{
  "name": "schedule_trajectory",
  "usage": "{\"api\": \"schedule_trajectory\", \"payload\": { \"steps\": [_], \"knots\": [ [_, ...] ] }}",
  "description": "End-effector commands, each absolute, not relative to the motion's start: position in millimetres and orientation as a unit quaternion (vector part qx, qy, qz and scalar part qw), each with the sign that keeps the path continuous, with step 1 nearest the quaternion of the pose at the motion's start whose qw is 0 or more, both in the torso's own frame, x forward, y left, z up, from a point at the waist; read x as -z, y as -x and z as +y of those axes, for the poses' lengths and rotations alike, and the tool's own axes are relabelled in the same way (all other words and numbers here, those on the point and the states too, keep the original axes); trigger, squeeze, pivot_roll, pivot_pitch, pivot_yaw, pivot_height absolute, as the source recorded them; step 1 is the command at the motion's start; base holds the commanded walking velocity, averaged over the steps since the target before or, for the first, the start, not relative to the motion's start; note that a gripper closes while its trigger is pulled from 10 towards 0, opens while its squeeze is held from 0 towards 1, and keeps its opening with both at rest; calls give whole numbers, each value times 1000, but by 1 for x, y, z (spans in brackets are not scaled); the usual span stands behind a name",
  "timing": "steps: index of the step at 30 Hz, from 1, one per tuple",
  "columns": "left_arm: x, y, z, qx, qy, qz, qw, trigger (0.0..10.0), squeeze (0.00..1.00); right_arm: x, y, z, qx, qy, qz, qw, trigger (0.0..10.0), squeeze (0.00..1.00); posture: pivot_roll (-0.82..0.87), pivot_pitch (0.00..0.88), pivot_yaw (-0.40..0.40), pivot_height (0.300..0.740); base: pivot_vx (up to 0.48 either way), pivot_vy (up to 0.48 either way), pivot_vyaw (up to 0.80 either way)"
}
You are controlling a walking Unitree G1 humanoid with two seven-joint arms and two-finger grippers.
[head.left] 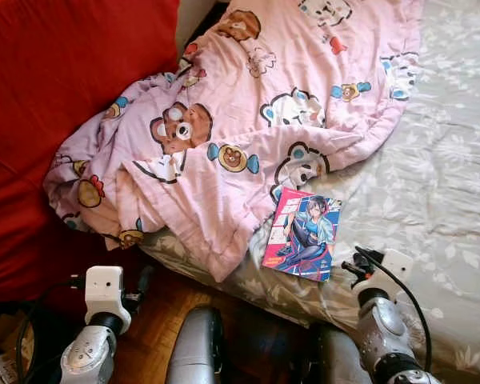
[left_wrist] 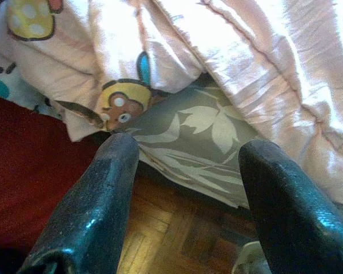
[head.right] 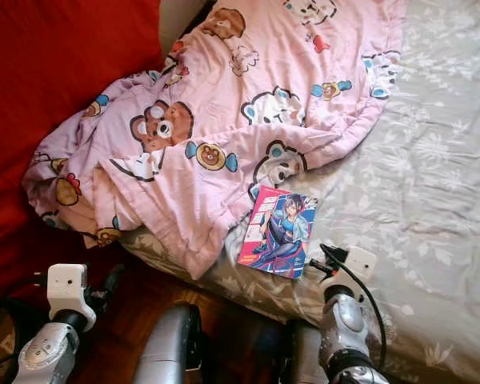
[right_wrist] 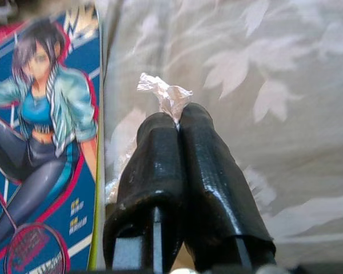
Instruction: Clean up the room
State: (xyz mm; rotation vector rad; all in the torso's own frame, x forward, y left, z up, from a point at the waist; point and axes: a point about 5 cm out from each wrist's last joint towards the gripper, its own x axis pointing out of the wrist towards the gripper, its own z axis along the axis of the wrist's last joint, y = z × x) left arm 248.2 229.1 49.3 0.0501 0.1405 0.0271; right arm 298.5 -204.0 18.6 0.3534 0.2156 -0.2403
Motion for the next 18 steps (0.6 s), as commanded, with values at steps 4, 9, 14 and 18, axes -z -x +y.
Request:
{"api": "schedule_trajectory", "payload": {
  "steps": [4, 9, 14, 18],
  "knots": [
    [-38, -242, 237, -42, -16, 88, 995, 10000, 0, -15, -289, -205, 109, -164, 95, 976, 0, 0, 120, 246, 34, 634, 0, 0, 0],
    [-36, -243, 236, -48, -10, 86, 995, 10000, 0, -22, -289, -209, 103, -155, 72, 980, 0, 0, 109, 236, 23, 634, 0, 0, 0],
    [-31, -242, 237, -63, 0, 89, 994, 10000, 0, -28, -289, -211, 84, -150, 54, 984, 0, 0, 90, 222, 14, 634, 0, 0, 0],
    [-19, -240, 238, -79, 14, 108, 991, 10000, 0, -15, -279, -213, 80, -142, 86, 983, 0, 0, 85, 194, 6, 634, 0, 0, 0]
  ]
}}
